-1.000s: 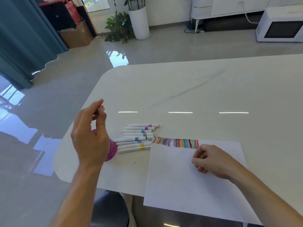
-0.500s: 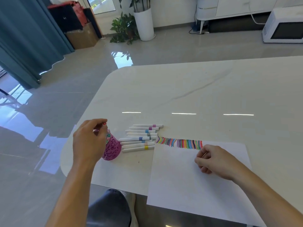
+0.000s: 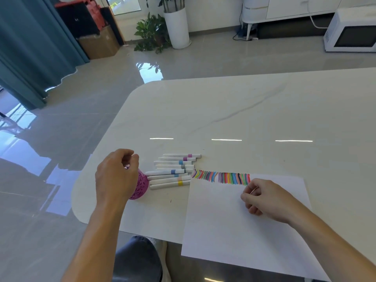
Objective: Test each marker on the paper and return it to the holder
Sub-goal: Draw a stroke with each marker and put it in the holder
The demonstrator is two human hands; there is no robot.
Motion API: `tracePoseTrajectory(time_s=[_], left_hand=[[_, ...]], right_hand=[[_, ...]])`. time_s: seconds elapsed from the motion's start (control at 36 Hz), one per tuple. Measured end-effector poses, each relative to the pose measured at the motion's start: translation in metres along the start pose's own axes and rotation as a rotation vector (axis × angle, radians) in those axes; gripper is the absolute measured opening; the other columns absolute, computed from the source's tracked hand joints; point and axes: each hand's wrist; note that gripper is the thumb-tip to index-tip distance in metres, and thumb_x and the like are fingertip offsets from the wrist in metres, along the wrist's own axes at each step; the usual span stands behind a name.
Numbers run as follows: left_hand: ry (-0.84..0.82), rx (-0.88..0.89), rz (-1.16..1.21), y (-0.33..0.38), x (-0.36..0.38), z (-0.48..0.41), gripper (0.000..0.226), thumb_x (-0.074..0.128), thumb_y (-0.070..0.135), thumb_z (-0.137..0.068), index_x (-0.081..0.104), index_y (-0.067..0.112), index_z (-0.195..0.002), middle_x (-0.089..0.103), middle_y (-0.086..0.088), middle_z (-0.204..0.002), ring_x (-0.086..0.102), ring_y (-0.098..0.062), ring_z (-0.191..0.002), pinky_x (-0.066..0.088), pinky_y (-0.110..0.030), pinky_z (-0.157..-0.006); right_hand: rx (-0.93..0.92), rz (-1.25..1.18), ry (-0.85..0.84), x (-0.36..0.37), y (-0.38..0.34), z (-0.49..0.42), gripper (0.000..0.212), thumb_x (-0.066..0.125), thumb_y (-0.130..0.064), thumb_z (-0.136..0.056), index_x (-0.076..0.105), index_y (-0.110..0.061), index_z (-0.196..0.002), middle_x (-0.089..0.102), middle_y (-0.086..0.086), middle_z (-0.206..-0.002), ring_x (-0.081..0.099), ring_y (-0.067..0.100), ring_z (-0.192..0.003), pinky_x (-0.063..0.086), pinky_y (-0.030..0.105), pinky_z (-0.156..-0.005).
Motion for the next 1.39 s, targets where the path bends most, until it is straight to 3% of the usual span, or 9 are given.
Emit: tracePoseTrajectory(time_s=[0.22, 0.33, 0.47, 0.58, 0.89, 1.03, 1.14, 1.28, 1.39], left_hand=[[0.011, 0.319, -0.005, 0.029, 0.015, 0.017, 0.025, 0.068, 0.013, -0.093, 0.068, 0.017, -0.117, 0.069, 0.002, -0.11, 0.062, -0.016, -0.102, 0.049, -0.028, -0.085], [-0.156, 0.308, -0.001, 0.04, 0.032, 0.029, 0.025, 0.068, 0.015, -0.091, 0.068, 0.021, -0.115, 0.066, 0.01, -0.103, 0.058, -0.012, -0.099, 0.042, -0.026, -0.086], [-0.447, 0.272, -0.091, 0.042, 0.056, 0.041, 0.019, 0.066, 0.019, -0.089, 0.069, 0.024, -0.107, 0.064, 0.01, -0.099, 0.059, -0.014, -0.095, 0.049, -0.032, -0.085], [-0.537, 0.284, -0.161, 0.039, 0.066, 0.046, 0.02, 0.063, 0.02, -0.09, 0.07, 0.023, -0.107, 0.064, 0.008, -0.106, 0.056, -0.016, -0.102, 0.051, -0.035, -0.083], [-0.553, 0.324, -0.241, 0.03, 0.078, 0.047, 0.02, 0.065, 0.015, -0.091, 0.075, 0.025, -0.105, 0.06, 0.009, -0.101, 0.051, -0.015, -0.103, 0.036, -0.028, -0.068], [-0.542, 0.339, -0.229, 0.03, 0.077, 0.046, 0.018, 0.063, 0.013, -0.092, 0.072, 0.024, -0.104, 0.061, 0.011, -0.104, 0.05, -0.015, -0.104, 0.037, -0.029, -0.068], [-0.511, 0.34, -0.127, 0.035, 0.072, 0.042, 0.012, 0.06, 0.014, -0.095, 0.068, 0.021, -0.1, 0.064, 0.009, -0.101, 0.052, -0.016, -0.101, 0.047, -0.036, -0.079], [-0.446, 0.377, 0.062, 0.046, 0.066, 0.04, 0.012, 0.065, 0.01, -0.093, 0.069, 0.019, -0.1, 0.066, 0.008, -0.093, 0.055, -0.015, -0.091, 0.038, -0.025, -0.075], [-0.424, 0.391, 0.203, 0.054, 0.066, 0.042, 0.013, 0.065, 0.011, -0.095, 0.07, 0.019, -0.104, 0.066, 0.01, -0.094, 0.058, -0.011, -0.087, 0.047, -0.026, -0.078]], right_hand=[[-0.002, 0.0, -0.001, 0.0, 0.0, -0.001, 0.007, 0.067, -0.022, -0.095, 0.067, -0.015, -0.094, 0.078, 0.001, -0.077, 0.073, 0.01, -0.062, 0.056, 0.025, -0.062], [0.0, -0.004, -0.003, 0.0, 0.001, -0.002, 0.007, 0.068, -0.022, -0.095, 0.067, -0.015, -0.094, 0.078, 0.0, -0.075, 0.074, 0.012, -0.063, 0.058, 0.027, -0.064], [0.006, -0.01, -0.006, 0.001, 0.001, -0.004, 0.007, 0.067, -0.022, -0.095, 0.067, -0.015, -0.094, 0.078, -0.001, -0.074, 0.074, 0.012, -0.062, 0.059, 0.028, -0.065], [0.01, -0.025, -0.008, 0.0, 0.002, -0.004, 0.007, 0.068, -0.022, -0.095, 0.067, -0.015, -0.094, 0.078, 0.0, -0.074, 0.072, 0.011, -0.061, 0.057, 0.027, -0.063], [0.023, -0.116, -0.02, -0.009, 0.001, -0.003, 0.011, 0.068, -0.019, -0.096, 0.067, -0.008, -0.096, 0.079, 0.005, -0.078, 0.076, 0.019, -0.069, 0.062, 0.031, -0.068], [0.024, -0.108, -0.023, -0.01, 0.001, -0.002, 0.011, 0.067, -0.019, -0.097, 0.067, -0.009, -0.096, 0.079, 0.004, -0.077, 0.076, 0.017, -0.068, 0.06, 0.028, -0.067], [0.011, -0.1, -0.024, -0.01, 0.0, -0.003, 0.011, 0.066, -0.018, -0.097, 0.067, -0.008, -0.095, 0.079, 0.003, -0.076, 0.077, 0.016, -0.067, 0.058, 0.025, -0.063], [-0.024, -0.106, -0.036, -0.005, -0.002, -0.005, 0.013, 0.065, -0.021, -0.099, 0.067, -0.008, -0.095, 0.08, 0.002, -0.076, 0.077, 0.017, -0.069, 0.06, 0.026, -0.066], [-0.053, -0.121, -0.062, -0.002, -0.004, -0.005, 0.02, 0.064, -0.026, -0.101, 0.067, -0.007, -0.095, 0.08, 0.003, -0.078, 0.078, 0.018, -0.07, 0.062, 0.029, -0.07]])
Point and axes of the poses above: each hand's wrist, its own z-axis away from the middle knuckle, its own x-axis out of the palm, y = z × x
